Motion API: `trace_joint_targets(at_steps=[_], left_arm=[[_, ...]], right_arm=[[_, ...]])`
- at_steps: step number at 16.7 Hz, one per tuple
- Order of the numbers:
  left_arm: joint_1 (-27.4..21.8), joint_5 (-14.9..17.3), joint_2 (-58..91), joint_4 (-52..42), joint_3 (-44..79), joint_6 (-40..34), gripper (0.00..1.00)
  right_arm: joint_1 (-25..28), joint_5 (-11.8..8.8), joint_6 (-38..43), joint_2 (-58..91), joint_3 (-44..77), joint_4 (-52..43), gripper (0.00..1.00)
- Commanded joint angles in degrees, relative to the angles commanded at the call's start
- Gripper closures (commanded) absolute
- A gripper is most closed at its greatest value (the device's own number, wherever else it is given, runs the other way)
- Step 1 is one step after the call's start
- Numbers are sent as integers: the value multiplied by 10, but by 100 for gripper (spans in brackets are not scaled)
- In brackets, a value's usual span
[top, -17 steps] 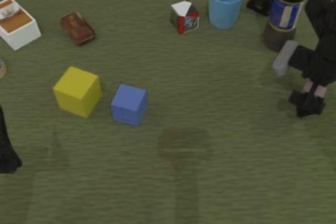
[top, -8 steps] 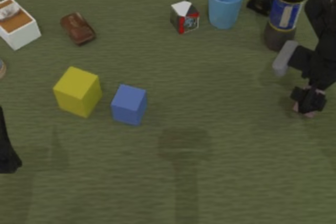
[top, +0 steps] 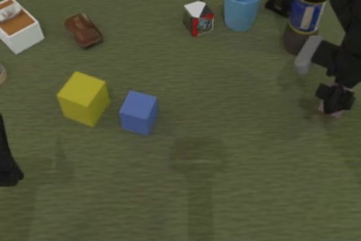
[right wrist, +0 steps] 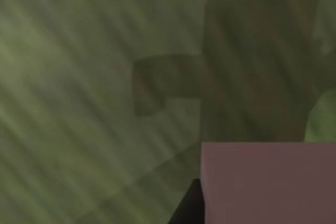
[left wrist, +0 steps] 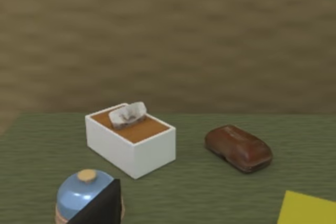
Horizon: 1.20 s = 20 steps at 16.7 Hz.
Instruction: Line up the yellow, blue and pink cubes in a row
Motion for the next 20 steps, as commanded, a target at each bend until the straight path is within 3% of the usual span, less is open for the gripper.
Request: trace_joint_targets(at_steps=[5, 11, 14, 20], left_arm=[[0, 0, 0, 0, 0, 0, 0], [0, 0, 0, 0, 0, 0, 0], [0, 0, 0, 0, 0, 0, 0], [0, 0, 0, 0, 0, 0, 0]], right_arm=[[3, 0, 0, -33, 54, -89, 100], [9, 0, -1, -36, 52, -91, 100], [64, -1, -8, -58, 28, -89, 100], [235, -3, -25, -126, -49, -82, 100]])
